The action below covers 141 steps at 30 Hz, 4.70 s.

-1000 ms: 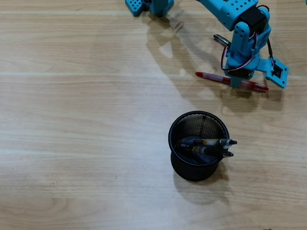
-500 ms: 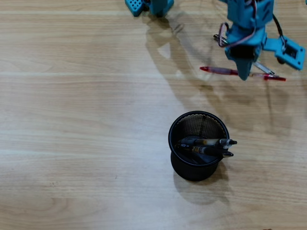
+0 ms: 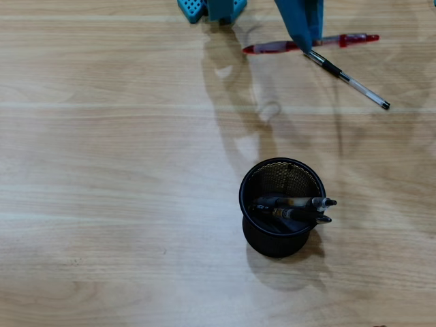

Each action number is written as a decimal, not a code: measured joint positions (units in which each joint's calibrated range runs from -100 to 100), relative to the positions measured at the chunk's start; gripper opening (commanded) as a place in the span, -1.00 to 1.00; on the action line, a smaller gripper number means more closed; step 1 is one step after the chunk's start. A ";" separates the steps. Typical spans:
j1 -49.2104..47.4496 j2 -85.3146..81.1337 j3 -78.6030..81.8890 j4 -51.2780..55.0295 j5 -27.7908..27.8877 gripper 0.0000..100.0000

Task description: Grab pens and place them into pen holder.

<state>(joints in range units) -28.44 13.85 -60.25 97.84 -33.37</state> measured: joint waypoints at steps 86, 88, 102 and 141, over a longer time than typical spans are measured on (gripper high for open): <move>-5.24 -34.24 69.48 -37.46 -1.14 -0.94; -9.43 -34.41 69.48 -36.17 -1.14 -0.94; -29.06 -26.00 70.54 -35.65 -6.61 -0.94; -34.59 -7.39 66.19 -28.23 -22.83 -0.57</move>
<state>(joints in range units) -63.03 6.46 5.94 69.62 -56.20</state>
